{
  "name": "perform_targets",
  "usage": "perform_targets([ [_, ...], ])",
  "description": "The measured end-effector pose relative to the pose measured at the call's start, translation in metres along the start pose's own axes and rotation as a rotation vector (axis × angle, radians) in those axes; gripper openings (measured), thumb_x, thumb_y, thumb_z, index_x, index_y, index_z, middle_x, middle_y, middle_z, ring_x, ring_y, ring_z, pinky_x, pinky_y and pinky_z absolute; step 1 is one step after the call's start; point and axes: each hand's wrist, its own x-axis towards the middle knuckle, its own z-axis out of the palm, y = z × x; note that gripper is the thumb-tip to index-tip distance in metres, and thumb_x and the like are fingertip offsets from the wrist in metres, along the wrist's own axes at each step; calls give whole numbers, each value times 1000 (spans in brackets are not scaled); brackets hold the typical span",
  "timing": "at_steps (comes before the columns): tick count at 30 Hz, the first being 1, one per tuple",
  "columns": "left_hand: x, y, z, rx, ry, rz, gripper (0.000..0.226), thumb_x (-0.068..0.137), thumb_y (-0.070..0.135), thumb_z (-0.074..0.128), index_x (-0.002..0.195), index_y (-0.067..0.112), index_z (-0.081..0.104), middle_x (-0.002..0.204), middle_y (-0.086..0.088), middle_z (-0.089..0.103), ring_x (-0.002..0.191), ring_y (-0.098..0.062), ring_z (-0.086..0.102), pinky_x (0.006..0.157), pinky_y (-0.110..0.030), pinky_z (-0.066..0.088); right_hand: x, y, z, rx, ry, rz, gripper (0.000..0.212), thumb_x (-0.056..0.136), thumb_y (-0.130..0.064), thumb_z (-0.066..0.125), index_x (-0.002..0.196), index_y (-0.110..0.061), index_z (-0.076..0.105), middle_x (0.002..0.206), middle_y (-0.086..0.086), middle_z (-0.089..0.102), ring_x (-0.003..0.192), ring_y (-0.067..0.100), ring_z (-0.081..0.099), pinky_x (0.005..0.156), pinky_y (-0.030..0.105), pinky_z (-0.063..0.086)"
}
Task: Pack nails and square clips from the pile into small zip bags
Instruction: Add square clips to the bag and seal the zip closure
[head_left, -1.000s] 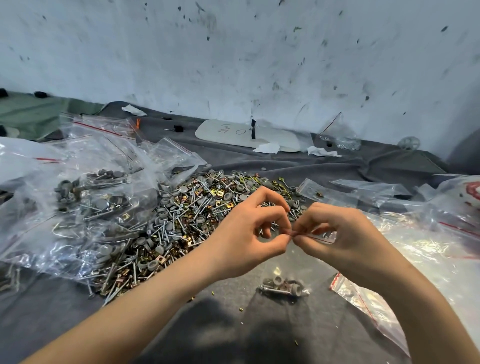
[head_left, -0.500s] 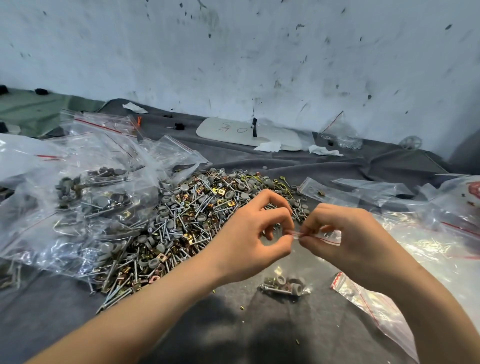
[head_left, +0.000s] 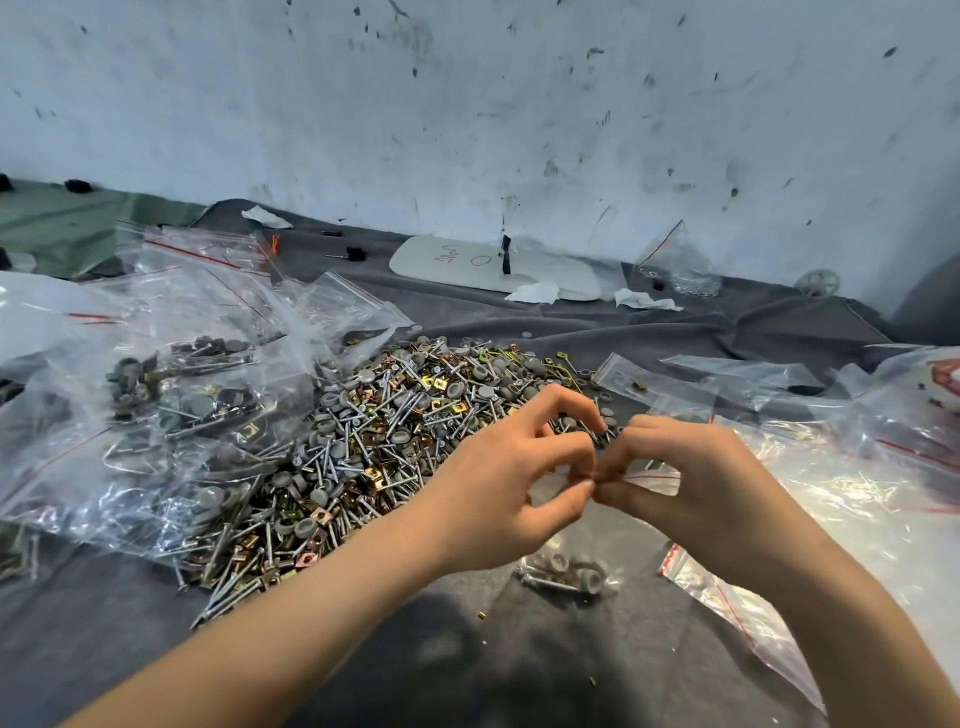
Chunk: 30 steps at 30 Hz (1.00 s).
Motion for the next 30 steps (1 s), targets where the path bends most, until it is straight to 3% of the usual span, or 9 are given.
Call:
perform_targets([
  [5, 0, 1, -2, -85, 39, -18, 14, 83, 28, 56, 77, 15, 57, 122, 12, 45, 80, -9, 51, 75, -40, 47, -8, 9, -8, 153, 59, -18, 11, 69, -27, 76, 67, -21, 66, 67, -12, 62, 70, 9, 59, 66, 19, 41],
  [9, 5, 5, 2, -98, 8, -17, 8, 84, 16, 63, 78, 11, 60, 121, 5, 49, 78, -7, 51, 79, -34, 46, -9, 10, 0, 181, 63, -73, 11, 68, -29, 75, 68, -21, 68, 70, -10, 63, 70, 11, 60, 67, 21, 44],
  [13, 8, 9, 2, -144, 11, -16, 9, 83, 7, 64, 75, 6, 61, 121, 0, 50, 74, -8, 50, 78, -27, 44, -13, 21, -2, 438, 73, 87, 19, 62, -36, 76, 71, -20, 71, 76, 7, 69, 73, 15, 64, 70, 26, 48],
  [17, 8, 9, 1, -129, -53, -42, 9, 85, 10, 64, 78, 8, 59, 123, 4, 48, 79, -4, 49, 81, -30, 45, -18, 24, 4, 478, 98, 105, 18, 64, -33, 77, 70, -17, 69, 74, 10, 68, 73, 22, 62, 72, 39, 46],
  [21, 9, 10, 0, -93, -107, -24, 9, 89, 15, 62, 80, 13, 59, 125, 5, 46, 81, -5, 48, 82, -29, 44, -19, 25, 9, 565, 109, 161, 29, 59, -37, 82, 68, -12, 70, 70, 13, 67, 66, 17, 59, 65, 30, 43],
  [24, 8, 11, -1, -122, -93, -33, 11, 89, 14, 61, 78, 15, 57, 123, 5, 47, 80, -4, 49, 81, -21, 42, -22, 30, 10, 648, 177, 204, 40, 54, -42, 86, 61, -9, 66, 66, 18, 61, 66, 25, 52, 63, 33, 39],
  [27, 8, 11, -4, -43, -172, -40, 10, 92, 24, 61, 84, 18, 58, 123, 8, 47, 90, -8, 54, 83, -35, 47, -24, 28, 14, 665, 162, 173, 27, 59, -32, 82, 58, -11, 64, 66, 15, 61, 66, 23, 55, 63, 32, 41],
  [30, 8, 12, -7, 65, -229, -9, 10, 92, 30, 60, 87, 21, 60, 121, 10, 47, 92, -12, 56, 80, -39, 48, -24, 27, 13, 653, 131, 174, 39, 54, -43, 87, 62, -10, 68, 69, 18, 64, 64, 17, 57, 60, 23, 43],
])
